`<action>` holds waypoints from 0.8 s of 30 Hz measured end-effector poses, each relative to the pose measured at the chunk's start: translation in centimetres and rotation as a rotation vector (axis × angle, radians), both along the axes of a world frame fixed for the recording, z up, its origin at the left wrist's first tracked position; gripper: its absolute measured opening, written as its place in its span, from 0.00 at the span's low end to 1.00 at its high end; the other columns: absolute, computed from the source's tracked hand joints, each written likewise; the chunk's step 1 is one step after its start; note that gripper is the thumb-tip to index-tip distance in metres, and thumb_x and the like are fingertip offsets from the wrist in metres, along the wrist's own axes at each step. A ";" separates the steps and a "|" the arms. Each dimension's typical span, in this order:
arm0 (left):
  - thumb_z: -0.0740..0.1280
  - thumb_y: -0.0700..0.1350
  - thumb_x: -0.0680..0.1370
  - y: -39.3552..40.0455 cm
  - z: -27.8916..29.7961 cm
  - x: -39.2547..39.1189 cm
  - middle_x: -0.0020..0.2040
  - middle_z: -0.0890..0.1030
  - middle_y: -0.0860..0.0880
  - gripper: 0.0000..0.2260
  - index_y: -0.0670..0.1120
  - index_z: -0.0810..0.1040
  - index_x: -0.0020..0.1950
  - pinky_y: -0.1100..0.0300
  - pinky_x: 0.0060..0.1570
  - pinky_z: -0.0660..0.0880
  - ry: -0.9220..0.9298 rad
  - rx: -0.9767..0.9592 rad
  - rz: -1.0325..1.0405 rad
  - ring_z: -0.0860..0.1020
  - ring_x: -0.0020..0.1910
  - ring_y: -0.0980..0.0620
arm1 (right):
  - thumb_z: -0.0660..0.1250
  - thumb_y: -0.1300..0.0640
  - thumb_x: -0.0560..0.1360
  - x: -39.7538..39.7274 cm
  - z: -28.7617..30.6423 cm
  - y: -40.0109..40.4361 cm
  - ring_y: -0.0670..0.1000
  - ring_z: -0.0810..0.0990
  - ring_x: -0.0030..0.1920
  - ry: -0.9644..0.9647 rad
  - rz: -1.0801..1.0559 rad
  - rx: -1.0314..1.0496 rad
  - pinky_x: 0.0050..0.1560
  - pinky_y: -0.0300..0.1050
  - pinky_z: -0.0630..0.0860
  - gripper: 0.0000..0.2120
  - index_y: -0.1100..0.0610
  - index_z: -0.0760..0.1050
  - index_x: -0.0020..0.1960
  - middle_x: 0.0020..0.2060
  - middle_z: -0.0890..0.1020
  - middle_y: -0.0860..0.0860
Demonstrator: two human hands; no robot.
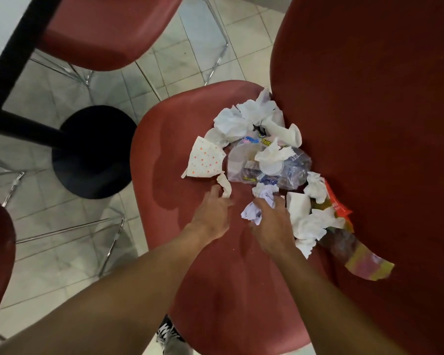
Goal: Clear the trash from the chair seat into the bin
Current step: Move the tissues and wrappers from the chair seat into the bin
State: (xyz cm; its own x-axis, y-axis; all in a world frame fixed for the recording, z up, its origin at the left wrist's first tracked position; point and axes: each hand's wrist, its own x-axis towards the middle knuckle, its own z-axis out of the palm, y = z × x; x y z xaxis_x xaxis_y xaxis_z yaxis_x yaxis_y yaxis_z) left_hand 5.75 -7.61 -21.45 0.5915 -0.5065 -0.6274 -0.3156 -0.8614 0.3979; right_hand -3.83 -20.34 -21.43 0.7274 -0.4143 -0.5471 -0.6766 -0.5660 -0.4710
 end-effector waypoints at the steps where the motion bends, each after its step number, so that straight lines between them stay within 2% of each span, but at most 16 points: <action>1: 0.67 0.35 0.72 0.0 -0.1 0.0 0.66 0.66 0.45 0.20 0.47 0.78 0.63 0.49 0.60 0.73 -0.022 -0.002 -0.012 0.71 0.62 0.44 | 0.67 0.58 0.72 -0.1 -0.1 0.1 0.59 0.73 0.56 -0.005 0.002 -0.015 0.56 0.50 0.70 0.15 0.52 0.76 0.58 0.60 0.70 0.56; 3: 0.66 0.32 0.71 0.2 -0.1 -0.2 0.62 0.70 0.46 0.18 0.42 0.79 0.60 0.52 0.57 0.74 -0.036 -0.005 -0.031 0.75 0.57 0.44 | 0.66 0.58 0.72 -0.5 -0.2 0.3 0.58 0.73 0.53 -0.019 0.021 -0.057 0.54 0.49 0.70 0.12 0.53 0.76 0.55 0.58 0.70 0.54; 6: 0.65 0.31 0.72 1.4 0.1 -0.8 0.60 0.73 0.46 0.16 0.41 0.81 0.57 0.60 0.55 0.73 -0.024 -0.005 0.033 0.78 0.55 0.45 | 0.64 0.57 0.70 -1.3 0.2 0.7 0.59 0.74 0.52 -0.045 -0.006 -0.055 0.53 0.51 0.74 0.13 0.53 0.77 0.55 0.56 0.72 0.55; 9: 0.65 0.34 0.74 3.2 1.5 -1.8 0.57 0.76 0.44 0.11 0.42 0.83 0.52 0.64 0.54 0.69 -0.046 -0.041 0.127 0.78 0.54 0.46 | 0.57 0.51 0.69 -2.2 1.6 1.5 0.58 0.76 0.50 -0.068 -0.015 -0.036 0.52 0.54 0.76 0.17 0.53 0.77 0.53 0.53 0.73 0.55; 11: 0.65 0.36 0.74 4.6 3.1 -2.6 0.52 0.78 0.44 0.09 0.41 0.84 0.48 0.63 0.51 0.70 -0.053 -0.070 0.176 0.78 0.51 0.47 | 0.57 0.50 0.68 -2.8 2.9 2.3 0.57 0.75 0.51 -0.038 0.010 -0.038 0.53 0.54 0.76 0.18 0.51 0.76 0.56 0.55 0.72 0.55; 15: 0.67 0.39 0.73 8.2 6.9 -4.7 0.41 0.80 0.45 0.06 0.42 0.83 0.41 0.53 0.44 0.74 -0.096 -0.143 0.220 0.78 0.41 0.47 | 0.64 0.54 0.71 -3.4 6.5 4.6 0.56 0.74 0.54 -0.044 0.068 -0.038 0.54 0.48 0.75 0.16 0.50 0.74 0.59 0.58 0.70 0.53; 18: 0.67 0.42 0.73 11.5 9.2 -6.4 0.44 0.81 0.48 0.06 0.47 0.84 0.45 0.55 0.45 0.76 -0.132 -0.176 0.296 0.79 0.43 0.48 | 0.67 0.52 0.71 -3.6 9.0 7.3 0.57 0.75 0.54 -0.088 0.128 -0.052 0.51 0.44 0.72 0.16 0.49 0.73 0.59 0.57 0.72 0.53; 22: 0.69 0.47 0.74 16.6 12.3 -9.2 0.38 0.78 0.55 0.05 0.51 0.84 0.46 0.61 0.41 0.72 -0.161 -0.196 0.420 0.79 0.41 0.51 | 0.68 0.53 0.71 -4.0 12.2 11.9 0.58 0.74 0.55 -0.150 0.190 -0.045 0.52 0.51 0.77 0.20 0.49 0.72 0.62 0.58 0.69 0.55; 24: 0.69 0.49 0.74 19.9 13.8 -10.9 0.39 0.80 0.55 0.06 0.53 0.84 0.48 0.61 0.41 0.72 -0.156 -0.197 0.486 0.79 0.42 0.52 | 0.68 0.53 0.71 -4.4 13.7 14.7 0.59 0.73 0.56 -0.174 0.244 -0.057 0.54 0.53 0.77 0.22 0.49 0.71 0.65 0.59 0.68 0.56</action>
